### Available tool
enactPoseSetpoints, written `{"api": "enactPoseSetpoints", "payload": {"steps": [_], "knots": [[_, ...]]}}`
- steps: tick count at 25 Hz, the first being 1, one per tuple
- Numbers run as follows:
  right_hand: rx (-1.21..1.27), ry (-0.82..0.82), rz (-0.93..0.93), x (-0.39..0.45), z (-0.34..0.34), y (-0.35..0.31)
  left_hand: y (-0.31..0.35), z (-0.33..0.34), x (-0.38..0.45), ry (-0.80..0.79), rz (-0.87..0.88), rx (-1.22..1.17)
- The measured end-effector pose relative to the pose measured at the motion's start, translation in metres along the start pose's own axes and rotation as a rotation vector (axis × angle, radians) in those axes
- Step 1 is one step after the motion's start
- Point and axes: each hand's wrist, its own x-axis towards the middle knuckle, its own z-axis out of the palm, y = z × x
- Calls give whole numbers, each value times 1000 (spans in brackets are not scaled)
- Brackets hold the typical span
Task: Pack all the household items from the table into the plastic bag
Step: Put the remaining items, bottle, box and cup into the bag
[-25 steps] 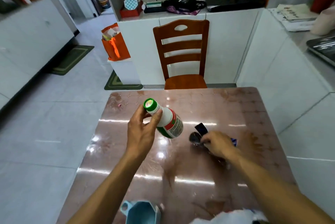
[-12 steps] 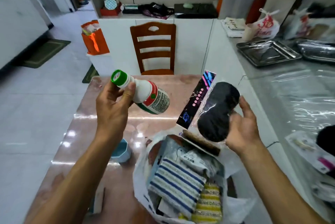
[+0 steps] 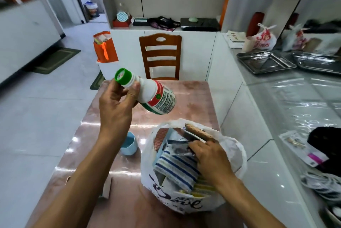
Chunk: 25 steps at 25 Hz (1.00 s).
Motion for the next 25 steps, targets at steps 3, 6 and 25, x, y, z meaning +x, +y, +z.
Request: {"api": "enactPoseSetpoints", "payload": {"steps": [3,6,25], "knots": [[-51,-261,299,10,19,-3,3,-1,-5,-5,2,-8],[192,-279,330,11,10,11,3,3,-14,-39,-3,-22],[1344,188,442,9,-32,-13,-104,-26,-48,-93,-432,782]]}}
